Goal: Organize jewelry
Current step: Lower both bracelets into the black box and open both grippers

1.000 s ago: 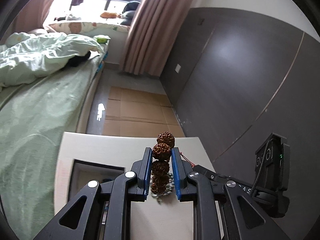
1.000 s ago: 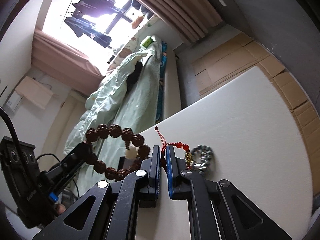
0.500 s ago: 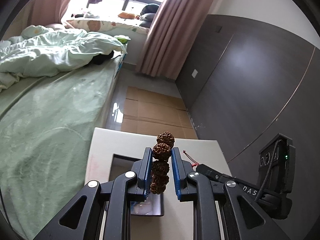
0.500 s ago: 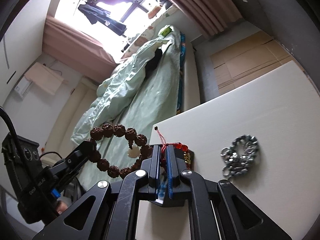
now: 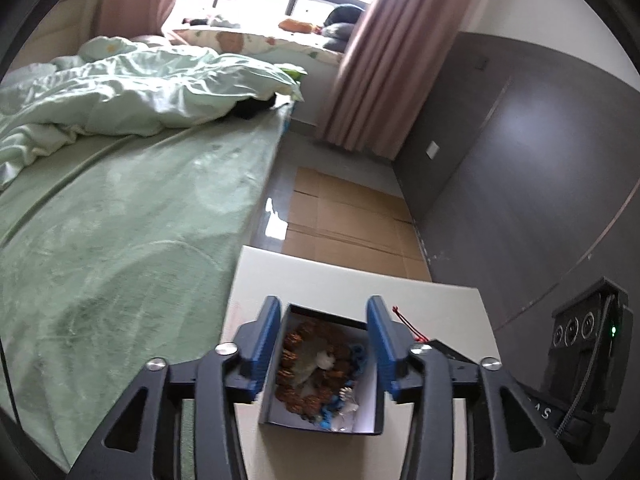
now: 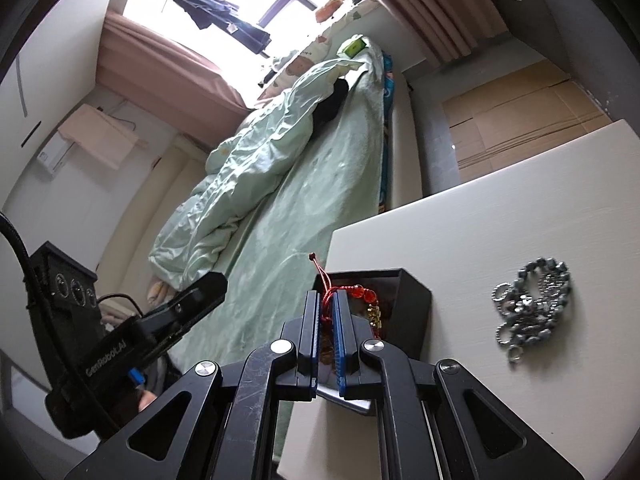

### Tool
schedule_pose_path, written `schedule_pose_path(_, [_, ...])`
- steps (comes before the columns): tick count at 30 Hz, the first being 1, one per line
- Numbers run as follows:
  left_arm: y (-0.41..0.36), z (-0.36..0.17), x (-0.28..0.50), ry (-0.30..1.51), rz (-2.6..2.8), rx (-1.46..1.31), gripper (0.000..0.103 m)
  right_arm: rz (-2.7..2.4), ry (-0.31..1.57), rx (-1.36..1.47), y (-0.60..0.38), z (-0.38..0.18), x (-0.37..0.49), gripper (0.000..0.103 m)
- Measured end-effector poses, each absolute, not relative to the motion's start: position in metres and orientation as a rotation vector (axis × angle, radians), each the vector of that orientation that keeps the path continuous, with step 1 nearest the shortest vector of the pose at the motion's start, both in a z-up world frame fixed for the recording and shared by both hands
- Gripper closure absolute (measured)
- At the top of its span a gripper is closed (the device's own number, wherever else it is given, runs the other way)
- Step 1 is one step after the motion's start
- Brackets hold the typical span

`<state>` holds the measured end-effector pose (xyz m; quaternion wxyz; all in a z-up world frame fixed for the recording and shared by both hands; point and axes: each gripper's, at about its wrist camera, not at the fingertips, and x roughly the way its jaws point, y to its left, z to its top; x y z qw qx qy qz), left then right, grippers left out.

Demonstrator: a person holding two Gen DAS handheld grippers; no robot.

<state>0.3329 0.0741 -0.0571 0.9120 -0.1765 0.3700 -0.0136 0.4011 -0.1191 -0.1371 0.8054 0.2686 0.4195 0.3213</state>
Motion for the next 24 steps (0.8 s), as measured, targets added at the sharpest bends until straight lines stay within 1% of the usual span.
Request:
schedule_pose_path(2, [0.078, -0.057, 0.332, 0.756, -0.014, -0.370, 0.046, 0.699, 0.901, 0.573, -0.115, -0.138, 0.401, 0.095])
schedule_pose_path(9, [0.084, -0.060, 0.332, 0.761, 0.021, -0.373, 0.045, 0.732, 0.913, 0.578, -0.101, -0.141, 0.403, 0.095])
schedule_pose_path(12, [0.085, -0.061, 0.333, 0.758, 0.038, -0.370, 0.045, 0.740, 0.928, 0.557, -0.085, -0.142, 0.409, 0.094])
schedule_pose_path(14, [0.085, -0.062, 0.334, 0.762, 0.045, -0.367, 0.045, 0.737, 0.974, 0.526, -0.073, -0.147, 0.418, 0.068])
schedule_pose_path(15, [0.085, -0.063, 0.335, 0.766, 0.046, -0.364, 0.045, 0.726, 0.991, 0.535, -0.072, -0.152, 0.420, 0.046])
schedule_pose_path(16, [0.085, -0.064, 0.335, 0.769, 0.045, -0.363, 0.045, 0.711, 0.994, 0.546, -0.075, -0.155, 0.420, 0.044])
schedule_pose_path(24, [0.074, -0.068, 0.342, 0.790, 0.020, -0.356, 0.045, 0.669, 0.968, 0.550, -0.107, -0.147, 0.411, 0.044])
